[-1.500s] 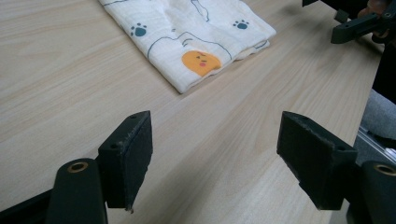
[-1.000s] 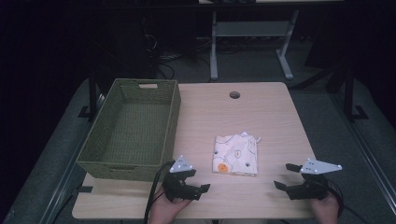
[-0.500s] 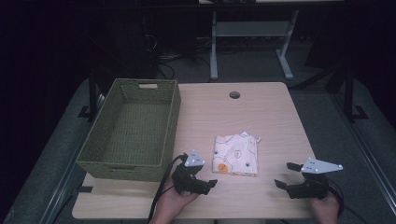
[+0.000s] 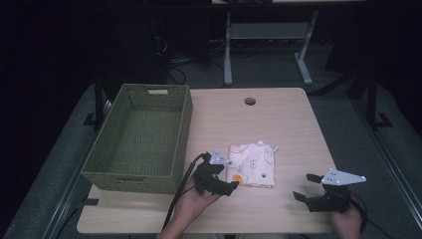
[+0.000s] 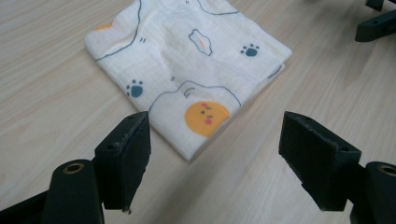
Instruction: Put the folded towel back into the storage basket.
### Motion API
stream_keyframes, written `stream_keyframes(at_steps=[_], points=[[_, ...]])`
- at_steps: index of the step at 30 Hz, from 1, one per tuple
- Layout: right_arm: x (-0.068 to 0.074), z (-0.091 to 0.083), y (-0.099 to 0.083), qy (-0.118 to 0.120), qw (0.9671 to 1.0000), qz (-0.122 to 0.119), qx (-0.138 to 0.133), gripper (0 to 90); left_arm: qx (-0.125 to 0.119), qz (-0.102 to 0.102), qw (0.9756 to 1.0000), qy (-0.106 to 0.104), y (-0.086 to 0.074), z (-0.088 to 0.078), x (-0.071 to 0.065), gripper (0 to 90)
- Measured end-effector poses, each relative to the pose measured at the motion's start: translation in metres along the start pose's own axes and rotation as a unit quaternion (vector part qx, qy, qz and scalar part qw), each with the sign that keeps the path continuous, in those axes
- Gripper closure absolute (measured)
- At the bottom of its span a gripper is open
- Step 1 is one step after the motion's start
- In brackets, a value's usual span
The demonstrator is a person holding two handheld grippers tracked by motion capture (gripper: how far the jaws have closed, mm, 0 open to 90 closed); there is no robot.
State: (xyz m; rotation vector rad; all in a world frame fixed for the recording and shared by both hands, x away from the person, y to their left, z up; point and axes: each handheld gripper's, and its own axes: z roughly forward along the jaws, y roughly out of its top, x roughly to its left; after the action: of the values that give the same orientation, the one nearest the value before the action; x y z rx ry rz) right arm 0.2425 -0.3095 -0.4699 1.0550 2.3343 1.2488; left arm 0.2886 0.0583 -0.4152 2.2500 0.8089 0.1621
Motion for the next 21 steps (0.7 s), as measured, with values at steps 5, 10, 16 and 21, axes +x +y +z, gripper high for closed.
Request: stream_keyframes(at_steps=[5,10,16,21], points=[[-0.001,0.0,0.0,-0.005,1.0,0.0,0.001,14.2,0.022,0.009,0.9997,-0.006,0.013,0.009,-0.001,25.7],[-0.001,0.0,0.0,-0.001,1.0,0.001,-0.005,14.2,0.029,0.017,0.9994,-0.006,0.026,0.016,-0.002,25.7],[-0.001,0.001,0.0,0.003,1.0,0.002,-0.003,14.2,0.039,0.015,0.9991,0.001,0.043,0.029,0.002,26.6],[-0.001,0.002,0.0,0.006,1.0,0.003,-0.006,14.2,0.051,0.022,0.9984,0.008,0.056,0.042,0.001,26.7]])
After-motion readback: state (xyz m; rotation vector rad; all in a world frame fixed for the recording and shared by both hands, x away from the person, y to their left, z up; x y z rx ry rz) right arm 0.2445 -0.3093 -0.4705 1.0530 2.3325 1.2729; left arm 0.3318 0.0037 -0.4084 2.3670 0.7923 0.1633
